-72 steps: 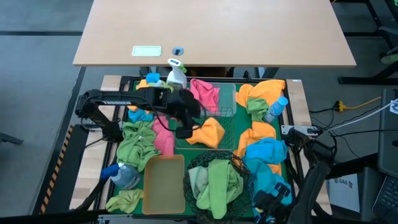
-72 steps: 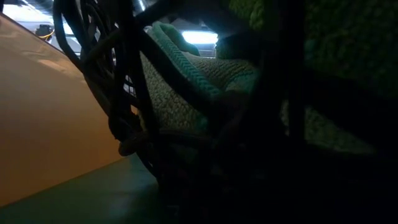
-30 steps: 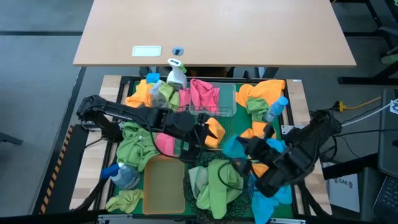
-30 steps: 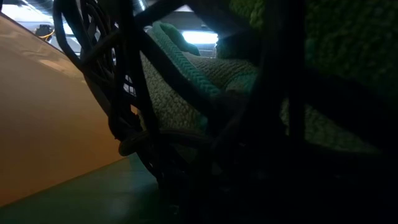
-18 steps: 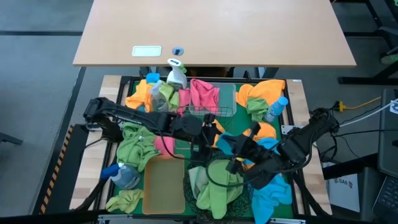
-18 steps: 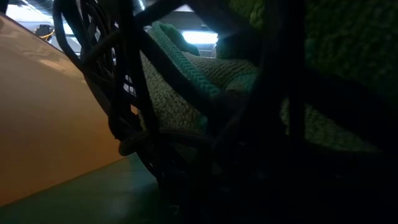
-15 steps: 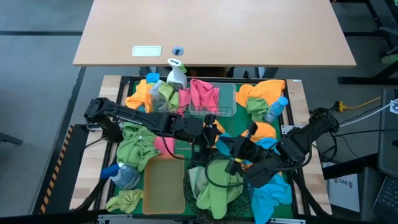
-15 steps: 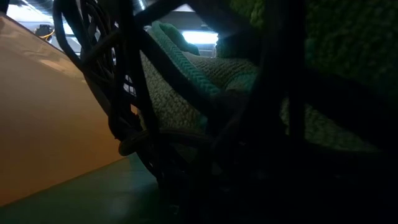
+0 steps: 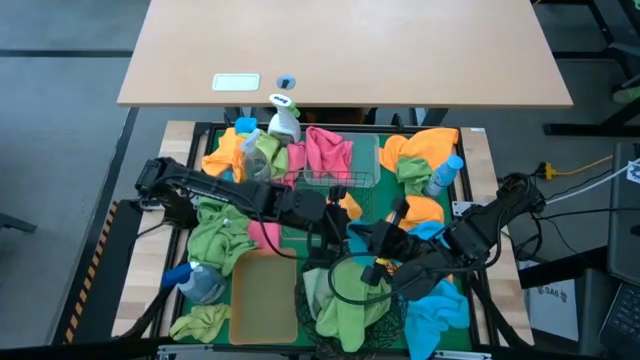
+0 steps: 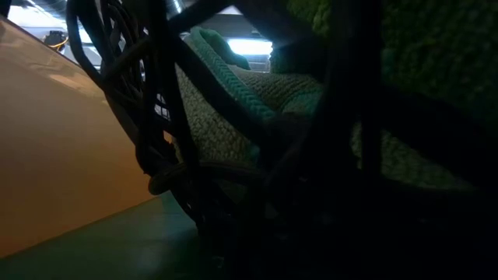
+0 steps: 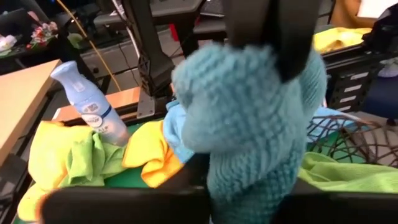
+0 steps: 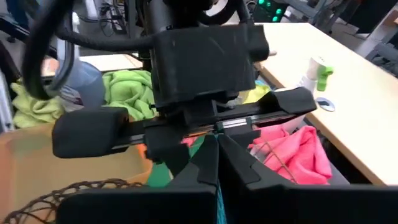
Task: Sort microfiber towel by color & place in baskets
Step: Put the blue microfiber towel into the orange bin
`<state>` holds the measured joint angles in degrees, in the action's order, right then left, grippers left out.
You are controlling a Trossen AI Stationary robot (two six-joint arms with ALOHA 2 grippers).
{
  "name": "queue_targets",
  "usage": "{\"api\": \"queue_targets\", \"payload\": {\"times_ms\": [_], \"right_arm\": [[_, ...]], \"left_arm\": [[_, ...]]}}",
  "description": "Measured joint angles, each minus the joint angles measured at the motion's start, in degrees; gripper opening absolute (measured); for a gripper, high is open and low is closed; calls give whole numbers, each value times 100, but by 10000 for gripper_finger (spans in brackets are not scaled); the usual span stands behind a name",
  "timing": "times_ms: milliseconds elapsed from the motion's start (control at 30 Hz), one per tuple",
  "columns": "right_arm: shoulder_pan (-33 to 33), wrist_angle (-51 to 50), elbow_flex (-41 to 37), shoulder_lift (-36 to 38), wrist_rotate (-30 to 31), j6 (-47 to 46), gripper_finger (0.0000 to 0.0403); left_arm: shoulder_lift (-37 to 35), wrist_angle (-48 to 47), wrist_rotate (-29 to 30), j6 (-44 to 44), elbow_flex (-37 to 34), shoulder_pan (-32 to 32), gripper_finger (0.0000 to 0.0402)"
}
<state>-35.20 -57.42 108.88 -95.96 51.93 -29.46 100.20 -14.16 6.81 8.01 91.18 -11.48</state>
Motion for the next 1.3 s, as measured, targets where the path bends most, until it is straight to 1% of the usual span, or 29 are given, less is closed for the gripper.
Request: {"api": "queue_targets", "payload": {"times_ms": [33,67,167,233,433,500,600,667,767,900,1000,1067,1133,1200,1300], "right_arm": [[0,64,0,0,-52,0,0],[0,121,0,0,-169,0,1],[46,218,0,2,-668,132,14],[39,235,0,2,-884,305,33],[35,31,212,11,-914,837,111],[35,-236,423,11,-917,932,133],[35,-781,887,16,-913,808,152],[35,-1141,1162,32,-910,702,157],[35,-1687,1442,35,-911,674,158],[35,-2393,1493,35,-954,554,158],[35,-2937,1394,28,-1097,38,158],[35,-3170,1259,28,-1107,-318,159],[35,-3264,1102,24,-1111,-554,159],[35,-3247,915,24,-1163,-623,159],[31,-3236,667,24,-1404,-638,159]], "left_arm": [[0,-47,-8,2,42,-5,22],[0,-104,-10,-2,84,-13,13],[0,-447,-9,-10,221,-34,15],[0,-693,-9,-39,309,-36,17],[0,-1758,-29,-185,821,-139,6],[-15,-2220,-28,-192,1098,-212,5],[-55,-2834,-22,-281,1554,-337,7],[-105,-3285,5,-387,1917,-448,7],[-156,-3678,11,-550,2483,-579,7],[-206,-4513,12,-1052,3175,-786,7],[-249,-5309,-42,-1561,3574,-974,7],[-302,-5823,-52,-1873,3736,-1135,7],[-363,-6293,-51,-2229,3755,-1304,7],[-374,-6684,-38,-2553,3761,-1475,8],[-367,-7193,81,-2961,3703,-1783,8]]}}
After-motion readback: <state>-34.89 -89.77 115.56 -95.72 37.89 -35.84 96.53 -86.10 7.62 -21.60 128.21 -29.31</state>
